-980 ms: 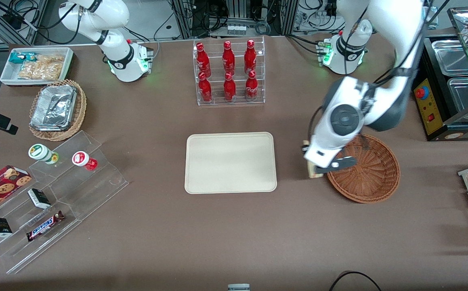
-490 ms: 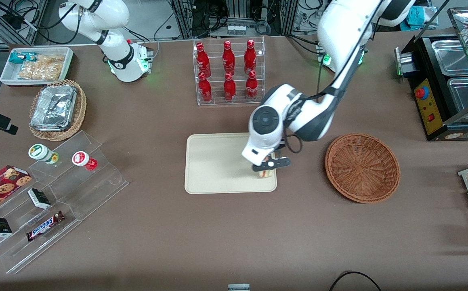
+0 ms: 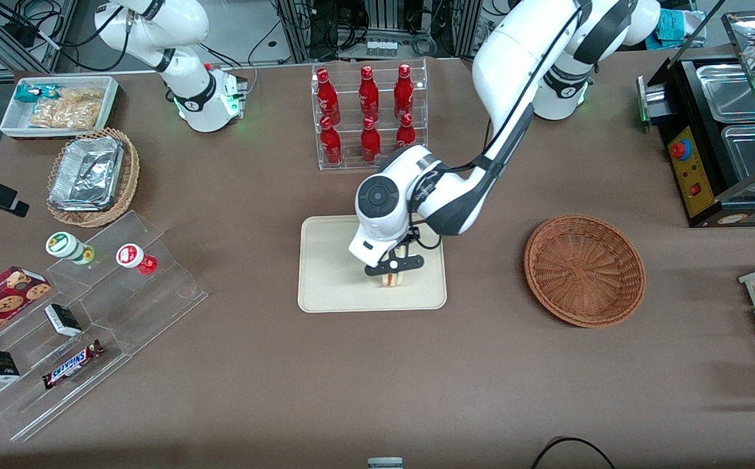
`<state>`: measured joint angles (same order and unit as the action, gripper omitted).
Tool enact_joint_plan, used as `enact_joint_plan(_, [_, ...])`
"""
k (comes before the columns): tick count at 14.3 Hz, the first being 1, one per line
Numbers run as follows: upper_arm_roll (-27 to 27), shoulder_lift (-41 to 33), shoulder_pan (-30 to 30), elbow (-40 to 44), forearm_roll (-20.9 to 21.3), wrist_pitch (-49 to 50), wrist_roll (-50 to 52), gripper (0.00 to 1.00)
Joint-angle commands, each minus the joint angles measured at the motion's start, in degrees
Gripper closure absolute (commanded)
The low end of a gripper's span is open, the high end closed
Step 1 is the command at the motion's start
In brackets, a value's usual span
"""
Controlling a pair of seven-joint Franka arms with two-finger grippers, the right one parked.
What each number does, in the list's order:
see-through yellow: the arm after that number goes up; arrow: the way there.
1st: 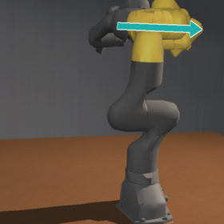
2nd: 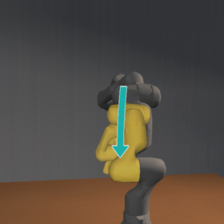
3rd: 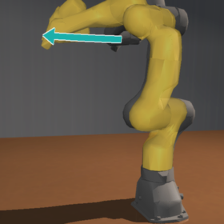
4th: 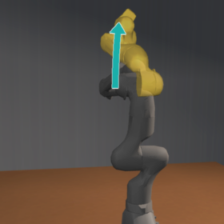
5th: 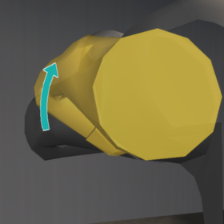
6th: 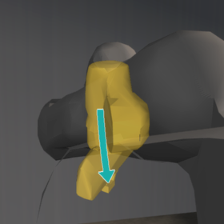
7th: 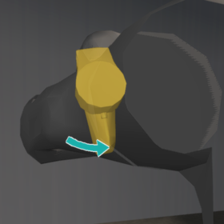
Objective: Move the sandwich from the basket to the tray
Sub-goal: 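Lower the sandwich onto the cream tray and open the left gripper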
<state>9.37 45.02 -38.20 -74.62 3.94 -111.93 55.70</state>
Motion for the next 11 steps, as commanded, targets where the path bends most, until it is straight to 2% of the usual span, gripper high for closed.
enact_joint_plan(1, [-0.7, 3.5, -2.3, 4.3, 0.4, -0.3, 2.5, 1.0])
enact_joint_plan(4, [-0.7, 4.5, -2.6, 4.5, 0.5, -2.1, 2.7, 0.96])
enact_joint_plan(5, [-0.7, 4.6, -2.5, 4.5, 0.5, -2.4, 2.8, 0.77])
enact_joint_plan(6, [-0.7, 4.6, -2.5, 4.5, 0.5, -2.7, 2.9, 0.01])
enact_joint_plan(11, [-0.8, 1.7, -2.3, 4.1, 0.6, -2.1, 4.9, 0.0])
